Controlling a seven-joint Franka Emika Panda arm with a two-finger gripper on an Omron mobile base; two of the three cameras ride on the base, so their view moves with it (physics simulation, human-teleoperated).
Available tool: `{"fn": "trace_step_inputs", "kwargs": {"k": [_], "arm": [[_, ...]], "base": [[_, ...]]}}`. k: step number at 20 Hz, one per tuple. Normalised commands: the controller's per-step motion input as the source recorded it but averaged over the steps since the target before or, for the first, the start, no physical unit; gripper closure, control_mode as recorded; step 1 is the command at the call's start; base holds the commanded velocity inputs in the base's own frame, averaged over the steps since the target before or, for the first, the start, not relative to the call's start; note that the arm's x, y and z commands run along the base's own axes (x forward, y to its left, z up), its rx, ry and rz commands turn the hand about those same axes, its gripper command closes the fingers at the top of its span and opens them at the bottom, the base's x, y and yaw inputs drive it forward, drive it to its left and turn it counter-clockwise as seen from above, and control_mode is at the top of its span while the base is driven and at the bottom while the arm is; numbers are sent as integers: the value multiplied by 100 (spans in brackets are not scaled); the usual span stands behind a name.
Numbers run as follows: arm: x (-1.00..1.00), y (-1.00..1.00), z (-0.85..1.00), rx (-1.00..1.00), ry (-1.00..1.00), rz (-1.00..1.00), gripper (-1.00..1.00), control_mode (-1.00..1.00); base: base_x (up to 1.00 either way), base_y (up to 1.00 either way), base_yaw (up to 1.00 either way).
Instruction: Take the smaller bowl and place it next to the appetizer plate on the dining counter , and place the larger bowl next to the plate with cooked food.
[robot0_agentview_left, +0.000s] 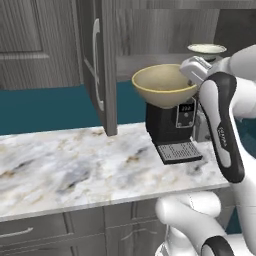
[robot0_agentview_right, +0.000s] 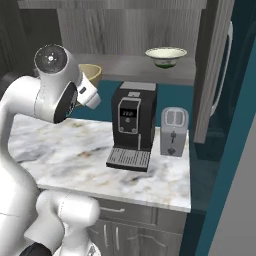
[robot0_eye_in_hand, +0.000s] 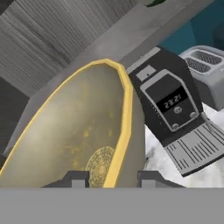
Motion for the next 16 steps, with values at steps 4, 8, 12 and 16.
{"fn": "trace_step_inputs", "kwargs": {"k": [4, 8, 12, 16], "arm": [[0, 0, 0, 0, 0, 0, 100, 100], [0, 0, 0, 0, 0, 0, 100, 100], [0, 0, 0, 0, 0, 0, 100, 100], [0, 0, 0, 0, 0, 0, 100, 100]], "base": [[-100, 0, 20], [-100, 21, 30], [-92, 45, 46], [-56, 39, 63]]}}
